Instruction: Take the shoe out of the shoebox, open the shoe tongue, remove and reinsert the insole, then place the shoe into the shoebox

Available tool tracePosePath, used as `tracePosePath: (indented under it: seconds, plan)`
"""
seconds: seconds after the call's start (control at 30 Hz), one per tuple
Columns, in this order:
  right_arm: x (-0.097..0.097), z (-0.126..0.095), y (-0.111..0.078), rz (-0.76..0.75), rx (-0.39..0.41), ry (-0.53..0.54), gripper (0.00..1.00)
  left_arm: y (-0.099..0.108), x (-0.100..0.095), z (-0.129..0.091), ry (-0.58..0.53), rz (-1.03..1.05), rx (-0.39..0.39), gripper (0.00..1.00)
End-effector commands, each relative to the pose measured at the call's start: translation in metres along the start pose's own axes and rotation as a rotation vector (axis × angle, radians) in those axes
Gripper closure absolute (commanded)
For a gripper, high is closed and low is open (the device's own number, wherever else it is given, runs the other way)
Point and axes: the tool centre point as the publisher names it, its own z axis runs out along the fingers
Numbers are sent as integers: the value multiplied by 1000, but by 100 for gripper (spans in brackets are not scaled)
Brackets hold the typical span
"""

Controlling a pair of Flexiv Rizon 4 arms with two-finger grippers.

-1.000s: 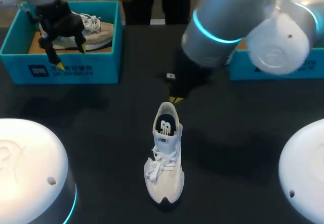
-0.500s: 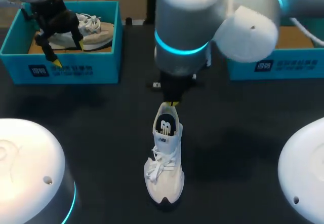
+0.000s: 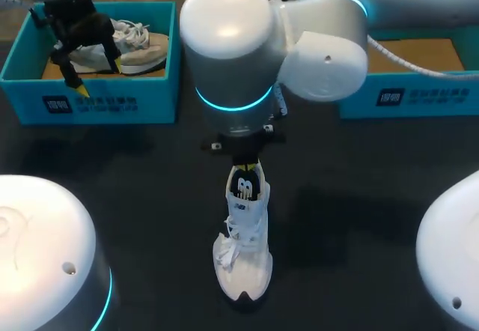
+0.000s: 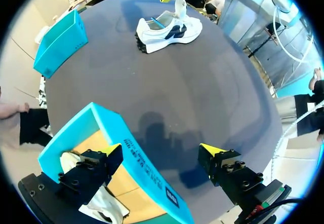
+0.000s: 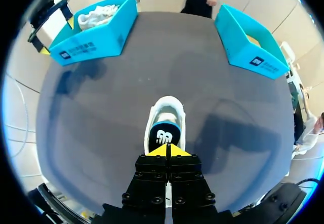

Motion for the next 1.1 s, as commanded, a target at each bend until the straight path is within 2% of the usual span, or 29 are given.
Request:
tracePosePath:
  seconds: [0.03,0.2,0.43,0.87,1.1]
  plan:
    - [7,4,-10,56,-33,-54,100,1,-1,0,3,1,0,0]
    - [15,27,-26,93,-69,-50,100,1,-1,0,3,1,0,0]
    - [23,49,-36,115,-84,-56,100,1,-1,0,3,1,0,0]
    - [22,90,-31,147,-85,-81,100,1,-1,0,3,1,0,0]
    - [19,116,-26,171,-45,-50,100,1,-1,0,3,1,0,0]
